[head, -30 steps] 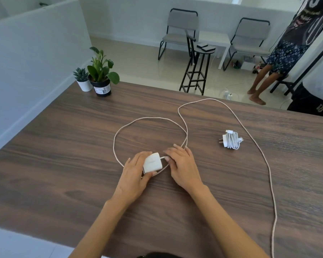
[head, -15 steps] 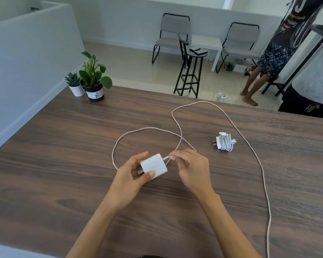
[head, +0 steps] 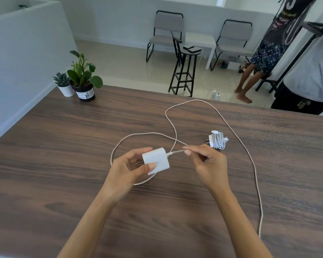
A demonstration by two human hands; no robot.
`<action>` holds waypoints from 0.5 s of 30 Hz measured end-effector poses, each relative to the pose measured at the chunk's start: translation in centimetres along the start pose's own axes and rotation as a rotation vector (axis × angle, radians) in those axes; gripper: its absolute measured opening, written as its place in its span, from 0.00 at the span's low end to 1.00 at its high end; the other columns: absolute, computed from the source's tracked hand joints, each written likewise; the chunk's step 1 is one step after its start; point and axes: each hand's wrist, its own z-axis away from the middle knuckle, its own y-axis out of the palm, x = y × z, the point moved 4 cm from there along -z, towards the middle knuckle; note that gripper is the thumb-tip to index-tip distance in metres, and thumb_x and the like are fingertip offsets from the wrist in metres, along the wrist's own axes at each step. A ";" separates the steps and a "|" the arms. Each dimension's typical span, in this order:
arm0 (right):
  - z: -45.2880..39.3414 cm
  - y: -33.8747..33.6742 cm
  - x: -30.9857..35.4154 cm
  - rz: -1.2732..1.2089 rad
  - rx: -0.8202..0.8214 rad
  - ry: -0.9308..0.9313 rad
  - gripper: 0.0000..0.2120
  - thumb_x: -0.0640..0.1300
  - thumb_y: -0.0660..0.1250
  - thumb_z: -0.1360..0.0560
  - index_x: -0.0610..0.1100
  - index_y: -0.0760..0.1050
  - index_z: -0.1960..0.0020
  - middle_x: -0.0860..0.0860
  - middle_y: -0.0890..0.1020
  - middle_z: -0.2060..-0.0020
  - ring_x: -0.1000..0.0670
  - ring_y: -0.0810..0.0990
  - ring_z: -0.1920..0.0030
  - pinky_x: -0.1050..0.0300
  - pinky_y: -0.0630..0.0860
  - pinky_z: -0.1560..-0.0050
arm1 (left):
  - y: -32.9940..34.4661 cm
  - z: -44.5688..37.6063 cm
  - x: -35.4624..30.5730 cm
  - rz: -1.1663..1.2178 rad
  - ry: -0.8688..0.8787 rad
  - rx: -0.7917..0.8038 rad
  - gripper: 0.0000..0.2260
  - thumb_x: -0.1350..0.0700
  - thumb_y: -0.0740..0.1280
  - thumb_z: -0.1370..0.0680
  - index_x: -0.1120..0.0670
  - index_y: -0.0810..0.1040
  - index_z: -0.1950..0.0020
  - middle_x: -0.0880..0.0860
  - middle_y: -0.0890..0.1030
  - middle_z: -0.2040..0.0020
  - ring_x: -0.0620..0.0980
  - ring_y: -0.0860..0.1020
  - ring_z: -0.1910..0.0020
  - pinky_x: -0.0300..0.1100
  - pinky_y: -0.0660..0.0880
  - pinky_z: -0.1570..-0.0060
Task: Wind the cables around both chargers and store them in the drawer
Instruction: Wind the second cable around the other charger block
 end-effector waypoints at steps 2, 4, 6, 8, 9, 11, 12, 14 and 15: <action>-0.2 -0.8 0.2 -0.011 -0.023 0.008 0.11 0.38 0.73 0.30 0.54 0.83 0.56 0.54 0.77 0.72 0.57 0.68 0.71 0.68 0.64 0.67 | 0.2 0.0 -0.4 -0.013 0.037 -0.015 0.17 0.67 0.72 0.30 0.54 0.80 0.43 0.53 0.85 0.50 0.47 0.82 0.51 0.37 0.79 0.58; -0.2 -1.1 0.5 -0.008 -0.034 0.020 0.10 0.38 0.73 0.30 0.53 0.83 0.56 0.51 0.78 0.71 0.56 0.66 0.72 0.69 0.63 0.68 | 0.5 0.2 -0.5 -0.014 0.059 -0.037 0.16 0.66 0.72 0.30 0.54 0.80 0.44 0.54 0.85 0.50 0.50 0.82 0.51 0.43 0.81 0.53; -0.1 -1.1 0.6 -0.004 -0.040 0.042 0.09 0.38 0.73 0.30 0.52 0.83 0.57 0.48 0.79 0.70 0.56 0.66 0.72 0.69 0.63 0.68 | 0.8 0.3 -0.6 -0.008 0.062 -0.058 0.15 0.64 0.72 0.30 0.53 0.81 0.44 0.53 0.84 0.49 0.50 0.82 0.51 0.46 0.80 0.52; 0.0 -1.0 0.6 0.004 -0.046 0.065 0.08 0.39 0.73 0.29 0.52 0.83 0.57 0.50 0.79 0.70 0.56 0.66 0.72 0.69 0.63 0.68 | 1.0 0.5 -0.5 0.011 0.052 -0.065 0.14 0.64 0.71 0.29 0.52 0.82 0.46 0.49 0.84 0.48 0.47 0.82 0.50 0.44 0.81 0.54; 0.1 -0.9 0.6 0.005 -0.046 0.074 0.07 0.39 0.72 0.29 0.51 0.83 0.57 0.50 0.79 0.70 0.56 0.67 0.71 0.69 0.63 0.68 | 1.0 0.6 -0.5 0.015 0.045 -0.064 0.14 0.64 0.72 0.30 0.52 0.82 0.46 0.47 0.84 0.47 0.46 0.82 0.49 0.42 0.81 0.53; 0.2 -0.8 0.9 0.011 -0.042 0.075 0.06 0.38 0.72 0.29 0.49 0.84 0.57 0.51 0.76 0.72 0.57 0.68 0.71 0.70 0.63 0.68 | 0.9 0.7 -0.3 0.006 0.026 -0.066 0.17 0.66 0.73 0.31 0.54 0.81 0.45 0.46 0.83 0.46 0.46 0.81 0.46 0.42 0.79 0.47; 0.3 -0.8 1.0 0.019 -0.036 0.072 0.06 0.38 0.72 0.29 0.49 0.84 0.57 0.51 0.74 0.72 0.57 0.68 0.71 0.70 0.63 0.68 | 0.9 0.8 -0.1 0.008 0.019 -0.072 0.18 0.67 0.73 0.32 0.55 0.80 0.44 0.45 0.83 0.46 0.46 0.81 0.45 0.42 0.77 0.44; 0.5 -0.6 1.2 0.027 -0.029 0.067 0.07 0.38 0.72 0.29 0.49 0.84 0.57 0.50 0.74 0.72 0.57 0.67 0.71 0.70 0.63 0.68 | 0.7 1.0 0.0 0.016 0.007 -0.080 0.20 0.68 0.73 0.33 0.56 0.79 0.42 0.46 0.84 0.47 0.47 0.81 0.46 0.42 0.77 0.44; 0.5 -0.6 1.2 0.027 -0.030 0.066 0.07 0.38 0.72 0.29 0.49 0.83 0.57 0.50 0.73 0.72 0.57 0.68 0.71 0.70 0.63 0.68 | 0.7 1.1 0.1 0.015 0.000 -0.075 0.22 0.69 0.73 0.33 0.55 0.78 0.41 0.45 0.84 0.47 0.47 0.81 0.47 0.40 0.78 0.45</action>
